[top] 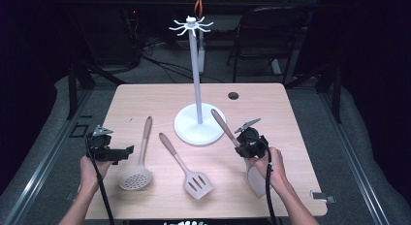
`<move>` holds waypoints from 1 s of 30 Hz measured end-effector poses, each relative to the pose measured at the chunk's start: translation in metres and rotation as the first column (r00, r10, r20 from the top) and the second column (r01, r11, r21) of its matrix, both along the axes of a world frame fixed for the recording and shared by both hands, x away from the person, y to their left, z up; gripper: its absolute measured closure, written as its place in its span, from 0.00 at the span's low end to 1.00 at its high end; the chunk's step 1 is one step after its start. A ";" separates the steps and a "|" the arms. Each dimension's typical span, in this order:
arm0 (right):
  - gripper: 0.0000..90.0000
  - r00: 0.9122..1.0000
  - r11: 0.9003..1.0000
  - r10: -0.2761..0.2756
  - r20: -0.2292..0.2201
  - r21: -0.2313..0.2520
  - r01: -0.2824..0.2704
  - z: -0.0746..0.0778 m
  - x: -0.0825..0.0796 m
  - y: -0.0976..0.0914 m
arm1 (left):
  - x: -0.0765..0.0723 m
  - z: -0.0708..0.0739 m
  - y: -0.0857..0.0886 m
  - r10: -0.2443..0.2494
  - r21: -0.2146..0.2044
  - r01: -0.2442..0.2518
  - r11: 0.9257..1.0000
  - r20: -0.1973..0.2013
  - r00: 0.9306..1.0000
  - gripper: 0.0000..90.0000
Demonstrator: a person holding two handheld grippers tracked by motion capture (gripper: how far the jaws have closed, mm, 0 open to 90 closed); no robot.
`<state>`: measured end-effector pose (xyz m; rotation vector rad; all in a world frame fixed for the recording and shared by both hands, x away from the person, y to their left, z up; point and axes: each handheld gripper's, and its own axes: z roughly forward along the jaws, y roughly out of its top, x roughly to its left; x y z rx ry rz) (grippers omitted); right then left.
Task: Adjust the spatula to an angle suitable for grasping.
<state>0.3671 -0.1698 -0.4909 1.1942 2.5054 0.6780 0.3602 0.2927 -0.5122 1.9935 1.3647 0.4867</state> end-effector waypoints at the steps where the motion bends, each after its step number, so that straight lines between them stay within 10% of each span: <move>1: 0.87 1.000 1.000 0.001 0.007 0.003 -0.001 0.000 0.000 0.001 | 0.000 0.001 -0.002 -0.005 -0.005 0.005 1.000 0.002 1.000 0.00; 7: 0.87 1.000 1.000 0.014 0.023 0.025 -0.014 0.002 0.000 0.008 | 0.000 0.011 -0.021 -0.032 -0.060 0.033 0.998 0.023 0.999 0.00; 30: 0.87 0.996 0.997 0.030 0.083 0.064 -0.035 0.014 0.002 0.025 | 0.019 0.024 -0.080 -0.138 -0.020 0.139 0.990 0.076 0.988 0.00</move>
